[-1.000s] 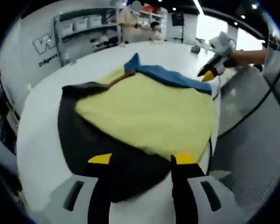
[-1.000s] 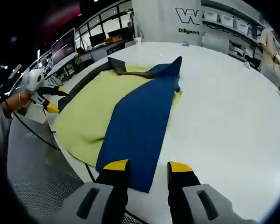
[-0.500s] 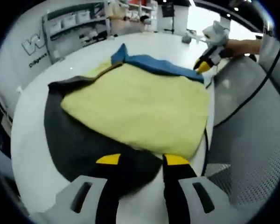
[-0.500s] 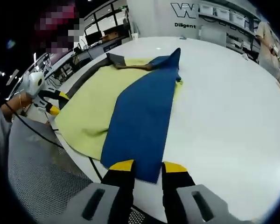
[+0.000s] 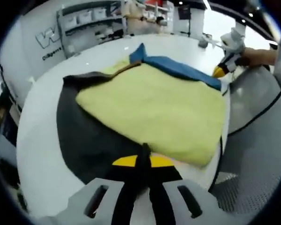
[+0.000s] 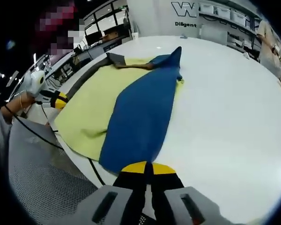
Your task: Fold the garment on the visible template until the final outline fits inside the template.
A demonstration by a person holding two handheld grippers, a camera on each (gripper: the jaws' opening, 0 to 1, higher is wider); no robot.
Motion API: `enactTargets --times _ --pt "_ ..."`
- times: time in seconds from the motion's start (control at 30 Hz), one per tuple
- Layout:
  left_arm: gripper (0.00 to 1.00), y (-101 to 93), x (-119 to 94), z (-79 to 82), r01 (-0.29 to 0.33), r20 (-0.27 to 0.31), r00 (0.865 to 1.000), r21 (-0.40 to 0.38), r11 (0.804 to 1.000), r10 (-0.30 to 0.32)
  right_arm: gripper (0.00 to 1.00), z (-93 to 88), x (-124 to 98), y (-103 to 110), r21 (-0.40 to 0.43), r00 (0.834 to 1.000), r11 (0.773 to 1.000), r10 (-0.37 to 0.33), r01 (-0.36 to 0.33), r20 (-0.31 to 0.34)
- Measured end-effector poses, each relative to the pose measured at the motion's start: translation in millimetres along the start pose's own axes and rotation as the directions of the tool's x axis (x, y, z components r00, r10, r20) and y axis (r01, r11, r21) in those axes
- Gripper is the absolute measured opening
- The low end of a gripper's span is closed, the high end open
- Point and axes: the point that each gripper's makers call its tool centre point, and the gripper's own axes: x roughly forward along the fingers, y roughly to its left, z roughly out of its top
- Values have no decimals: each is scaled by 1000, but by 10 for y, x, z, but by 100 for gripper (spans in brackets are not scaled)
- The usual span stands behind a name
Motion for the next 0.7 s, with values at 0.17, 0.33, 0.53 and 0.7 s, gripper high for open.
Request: enactTargets --times 0.17,0.33,0.53,0.7 --pt "0 63 -9 42 3 26 1000 -54 999 -2 0 110 -70 -123 -5 1000 1000 -12 12 28" --pt "0 259 -129 261 29 110 994 -119 993 -16 0 347 -169 -291 -35 998 999 -37 38 42" --pt "0 701 -336 467 -37 167 984 -163 986 64 0 713 -283 -597 -66 991 994 -83 90 109" --pt "0 1132 -530 643 -112 199 969 -177 978 147 0 930 -303 -861 -101 987 989 -98 111 128"
